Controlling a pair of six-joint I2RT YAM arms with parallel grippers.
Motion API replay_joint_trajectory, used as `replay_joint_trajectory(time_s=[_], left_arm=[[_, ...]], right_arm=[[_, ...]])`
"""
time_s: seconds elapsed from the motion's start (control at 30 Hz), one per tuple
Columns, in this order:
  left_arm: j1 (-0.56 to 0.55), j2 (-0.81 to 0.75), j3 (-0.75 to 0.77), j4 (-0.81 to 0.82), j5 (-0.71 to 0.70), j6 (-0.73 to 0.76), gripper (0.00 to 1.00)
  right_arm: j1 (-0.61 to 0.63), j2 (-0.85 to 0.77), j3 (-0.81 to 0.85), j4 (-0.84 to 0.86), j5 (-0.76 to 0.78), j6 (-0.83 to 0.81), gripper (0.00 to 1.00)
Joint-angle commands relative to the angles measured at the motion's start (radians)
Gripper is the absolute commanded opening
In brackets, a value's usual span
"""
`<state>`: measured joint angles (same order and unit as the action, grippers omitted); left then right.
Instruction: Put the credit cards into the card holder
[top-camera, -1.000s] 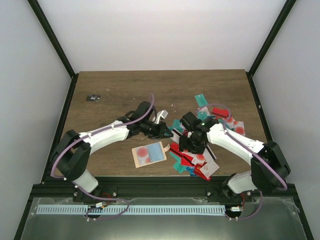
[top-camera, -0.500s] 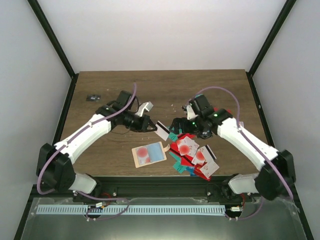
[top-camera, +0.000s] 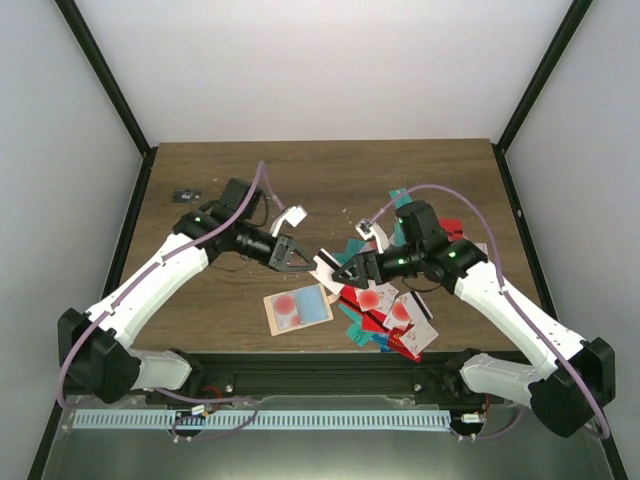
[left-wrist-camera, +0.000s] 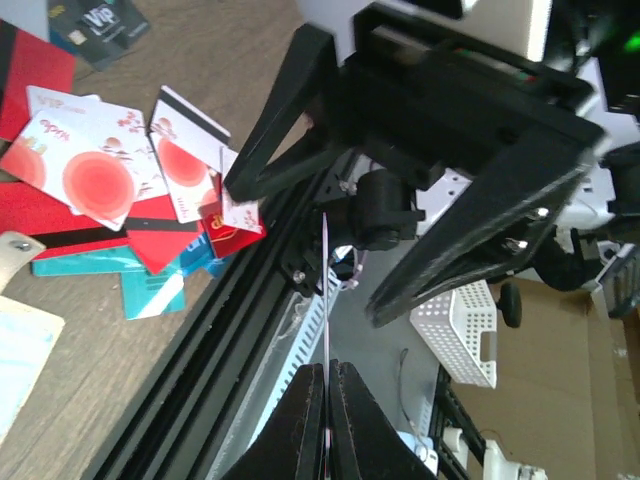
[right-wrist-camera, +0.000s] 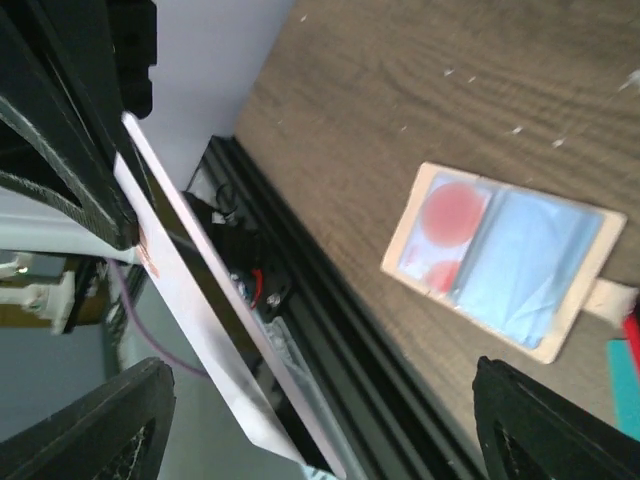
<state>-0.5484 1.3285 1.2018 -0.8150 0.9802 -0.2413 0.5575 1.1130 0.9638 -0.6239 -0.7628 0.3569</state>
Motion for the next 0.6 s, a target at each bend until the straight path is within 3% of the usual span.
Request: replay_joint_trajectory(time_s=[0.0,0.1,0.37,0.4,0.47,0.5,0.57], left_arm=[[-0.011,-0.008,0.021,-0.002,0.087,0.033,0.04],[-0.016,-0.004,0.025,0.006,0.108,0.033,0.04],[-0.024,-0.002,0.034,0.032,0.118,0.016,0.04],[-0.023,-0.002,0.036,0.034,0.115,0.015,0.05],[-0.023,-0.004,0.038,0.048,0.101,0.002,0.07],[-0.024,-0.009,0.041,0.061,0.088,-0.012,0.12],[-0.022,-0.019,0.060,0.091,-0.026,-0.058,0.40]], right_arm=[[-0.004,-0.017,-0.019,0.067,-0.187,-0.001,0.79],[-0.004,-0.021,-0.033,0.110,-0.236,0.024,0.64],[-0.004,-0.035,-0.093,0.190,-0.333,0.078,0.07],[-0.004,-0.043,-0.097,0.197,-0.335,0.085,0.02],[-0.004,-0.059,-0.105,0.224,-0.346,0.107,0.01],[-0.004,-0.066,-0.108,0.242,-0.349,0.123,0.01],[-0.004,-0.080,-0.111,0.278,-0.342,0.160,0.01]])
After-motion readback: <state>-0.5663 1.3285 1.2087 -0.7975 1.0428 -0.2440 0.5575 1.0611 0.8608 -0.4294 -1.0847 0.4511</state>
